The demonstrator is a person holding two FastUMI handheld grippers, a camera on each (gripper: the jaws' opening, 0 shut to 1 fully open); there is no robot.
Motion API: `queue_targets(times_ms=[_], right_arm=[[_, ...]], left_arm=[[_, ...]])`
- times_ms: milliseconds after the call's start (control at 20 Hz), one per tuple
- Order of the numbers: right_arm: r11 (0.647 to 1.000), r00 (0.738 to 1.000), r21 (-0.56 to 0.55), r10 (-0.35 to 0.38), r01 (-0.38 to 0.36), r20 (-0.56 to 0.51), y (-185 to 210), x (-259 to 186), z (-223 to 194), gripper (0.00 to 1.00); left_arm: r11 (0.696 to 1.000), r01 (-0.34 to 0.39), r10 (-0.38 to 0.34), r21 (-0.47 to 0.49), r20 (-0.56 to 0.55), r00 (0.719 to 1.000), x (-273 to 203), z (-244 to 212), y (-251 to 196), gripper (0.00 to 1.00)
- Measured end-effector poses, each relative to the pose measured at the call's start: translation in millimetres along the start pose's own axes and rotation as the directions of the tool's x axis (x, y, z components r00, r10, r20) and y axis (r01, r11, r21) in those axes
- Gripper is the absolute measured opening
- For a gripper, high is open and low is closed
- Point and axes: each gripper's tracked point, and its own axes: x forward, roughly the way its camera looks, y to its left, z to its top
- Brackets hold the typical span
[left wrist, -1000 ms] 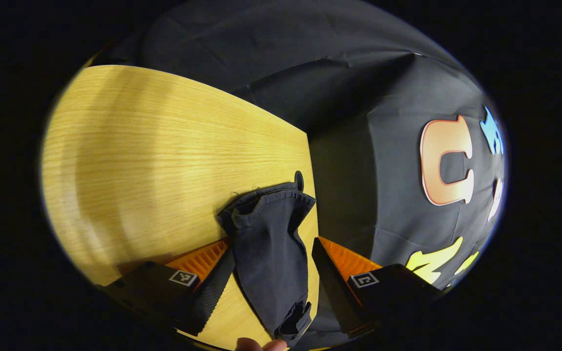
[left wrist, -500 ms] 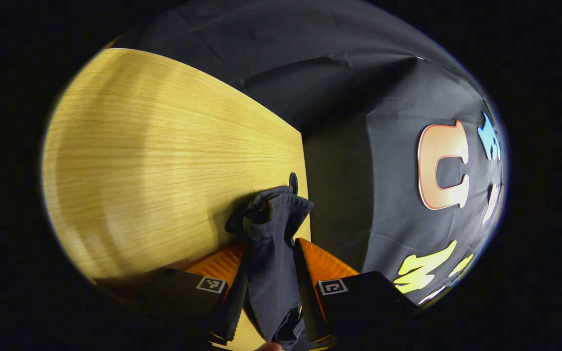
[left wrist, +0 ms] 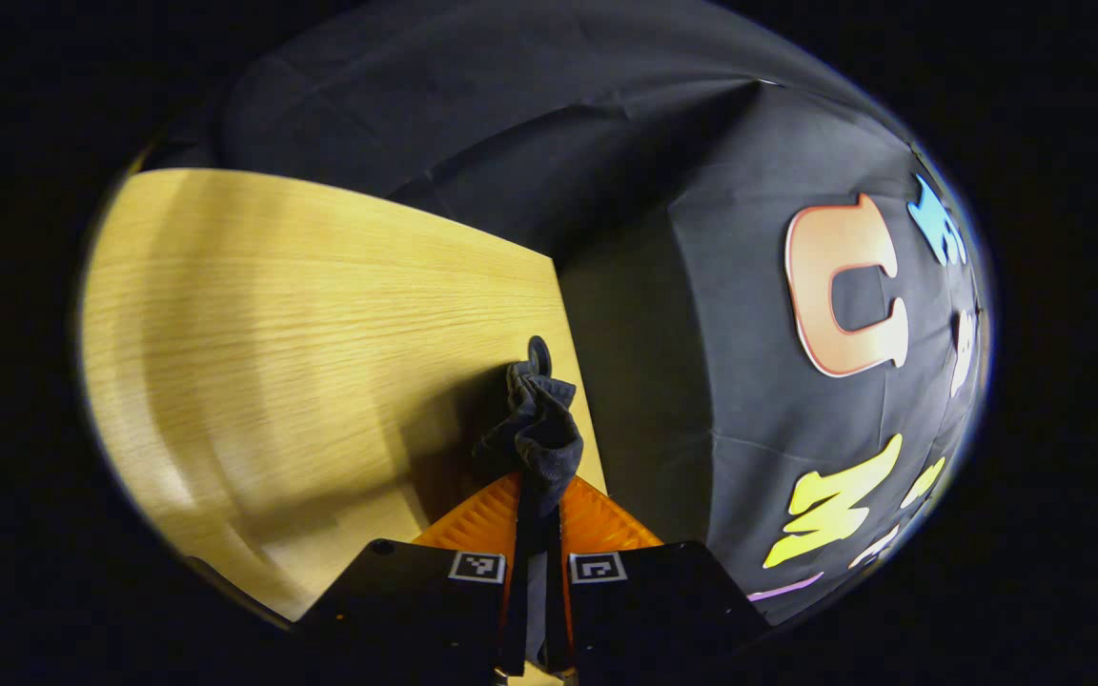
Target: Grasp the waist and the cuffs of the jeans and fold them to make the two legs overlap; first hold the waist and fold one-third of the jeans toward the cuffs, then hold the cuffs and fold the remaining one-third in the same direction to finish folding.
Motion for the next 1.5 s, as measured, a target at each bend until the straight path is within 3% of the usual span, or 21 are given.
queue_targets(times_ms=[250, 450, 600, 800, 1100, 1200, 1250, 1350, 1500], right_arm=[[1.0, 0.999, 0.018, -0.002, 0.001, 0.048, -17, -36, 3, 0.98], [0.999, 0.995, 0.05, -0.008, 0.003, 0.102, -29, -55, 14, 0.92], [0.997, 0.991, 0.071, -0.024, 0.015, 0.128, -46, -67, 20, 0.95], [0.99, 0.986, 0.135, -0.062, 0.042, 0.153, -81, -82, 18, 0.92], [0.97, 0.978, 0.201, -0.164, 0.137, 0.127, -150, -109, -5, 0.95], [0.961, 0.974, 0.213, -0.202, 0.177, 0.103, -175, -116, -15, 0.92], [0.957, 0.973, 0.217, -0.216, 0.193, 0.085, -185, -120, -22, 0.95], [0.952, 0.97, 0.209, -0.239, 0.225, 0.045, -202, -124, -34, 0.92], [0.947, 0.965, 0.195, -0.262, 0.256, 0.006, -222, -129, -44, 0.95]], left_arm=[[0.994, 0.026, -0.023, 0.104, -0.031, 0.999, -13, -14, -64, 0.08], [0.96, 0.097, -0.082, 0.264, -0.068, 0.994, -28, -53, -141, 0.08], [0.898, 0.173, -0.13, 0.405, -0.132, 0.983, -43, -103, -199, 0.08], [0.787, 0.249, -0.145, 0.565, -0.223, 0.964, -58, -186, -243, 0.08], [0.652, 0.292, -0.077, 0.7, -0.322, 0.944, -41, -315, -224, 0.08], [0.642, 0.308, -0.038, 0.702, -0.372, 0.928, -26, -357, -203, 0.08], [0.636, 0.301, -0.007, 0.711, -0.384, 0.923, -18, -375, -191, 0.08], [0.624, 0.277, 0.054, 0.731, -0.393, 0.918, -9, -408, -165, 0.08], [0.617, 0.222, 0.128, 0.755, -0.375, 0.918, 5, -435, -136, 0.08]])
